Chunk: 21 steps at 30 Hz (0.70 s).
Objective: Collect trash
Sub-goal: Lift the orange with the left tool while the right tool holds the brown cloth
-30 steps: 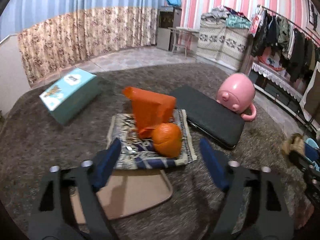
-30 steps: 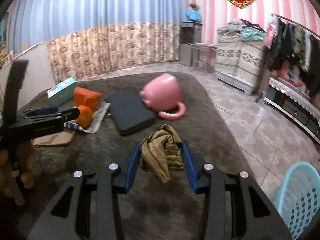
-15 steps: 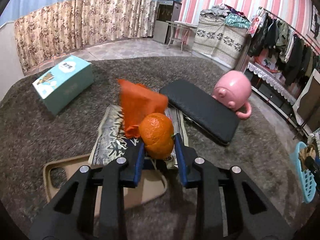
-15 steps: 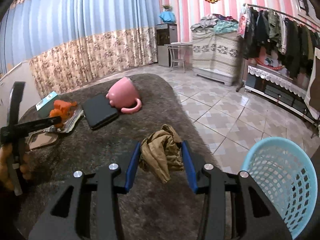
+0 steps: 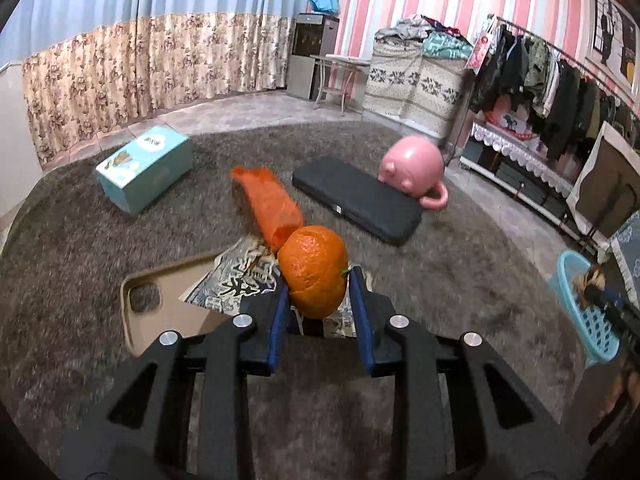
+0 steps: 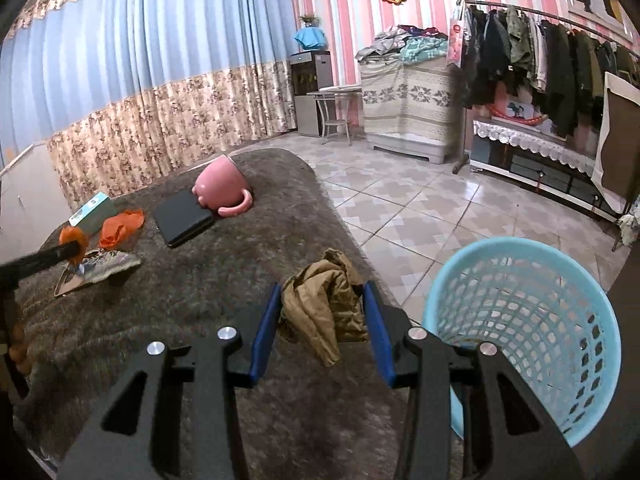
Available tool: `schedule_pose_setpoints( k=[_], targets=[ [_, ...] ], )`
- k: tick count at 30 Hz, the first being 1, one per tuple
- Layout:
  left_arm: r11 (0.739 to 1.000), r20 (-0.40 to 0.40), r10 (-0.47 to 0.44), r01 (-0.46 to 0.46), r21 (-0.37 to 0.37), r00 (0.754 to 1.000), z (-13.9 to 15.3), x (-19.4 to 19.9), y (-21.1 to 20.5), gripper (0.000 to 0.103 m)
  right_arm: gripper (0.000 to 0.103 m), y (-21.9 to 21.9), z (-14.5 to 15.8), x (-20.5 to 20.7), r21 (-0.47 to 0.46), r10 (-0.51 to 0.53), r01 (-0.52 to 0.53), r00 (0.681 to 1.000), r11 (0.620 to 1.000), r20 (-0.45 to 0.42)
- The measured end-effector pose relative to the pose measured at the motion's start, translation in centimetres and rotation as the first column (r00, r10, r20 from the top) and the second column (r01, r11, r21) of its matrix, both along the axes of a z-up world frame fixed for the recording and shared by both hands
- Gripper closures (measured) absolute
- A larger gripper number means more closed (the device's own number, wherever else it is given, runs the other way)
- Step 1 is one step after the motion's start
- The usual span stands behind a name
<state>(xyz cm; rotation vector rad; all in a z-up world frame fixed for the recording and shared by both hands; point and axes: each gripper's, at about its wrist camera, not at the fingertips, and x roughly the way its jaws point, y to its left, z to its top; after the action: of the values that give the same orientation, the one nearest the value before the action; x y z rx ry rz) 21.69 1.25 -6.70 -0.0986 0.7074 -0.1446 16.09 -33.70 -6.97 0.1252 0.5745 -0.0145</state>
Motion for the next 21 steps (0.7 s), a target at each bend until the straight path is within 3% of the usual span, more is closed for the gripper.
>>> schedule_pose_setpoints(
  k=[6,7,11,21],
  targets=[
    [0.999,-0.061,0.014,-0.012,0.037,0.998,-2.8,-2.0,1.0,0.071,0.061,-0.2,-0.6,-0.9,0.009,-0.003,0.003,1.000,1.000,-0.007],
    [0.999,-0.066,0.020,-0.017,0.045,0.998,-3.1,-2.3,1.3,0.067,0.061,-0.2,-0.6,-0.9,0.009,-0.002,0.002,1.000,1.000,-0.007],
    [0.997,-0.055,0.055,-0.052,0.063,0.997,-3.3,-3.4,2.3,0.034,0.061,0.0,-0.7,-1.0,0.011,0.004,-0.004,1.000,1.000,-0.006],
    [0.995,-0.020,0.050,-0.048,0.088,0.999,-2.4,-2.9,1.4,0.036,0.061,1.0,-0.7,-1.2,-0.010,0.030,-0.030,1.000,0.999,-0.010]
  ],
)
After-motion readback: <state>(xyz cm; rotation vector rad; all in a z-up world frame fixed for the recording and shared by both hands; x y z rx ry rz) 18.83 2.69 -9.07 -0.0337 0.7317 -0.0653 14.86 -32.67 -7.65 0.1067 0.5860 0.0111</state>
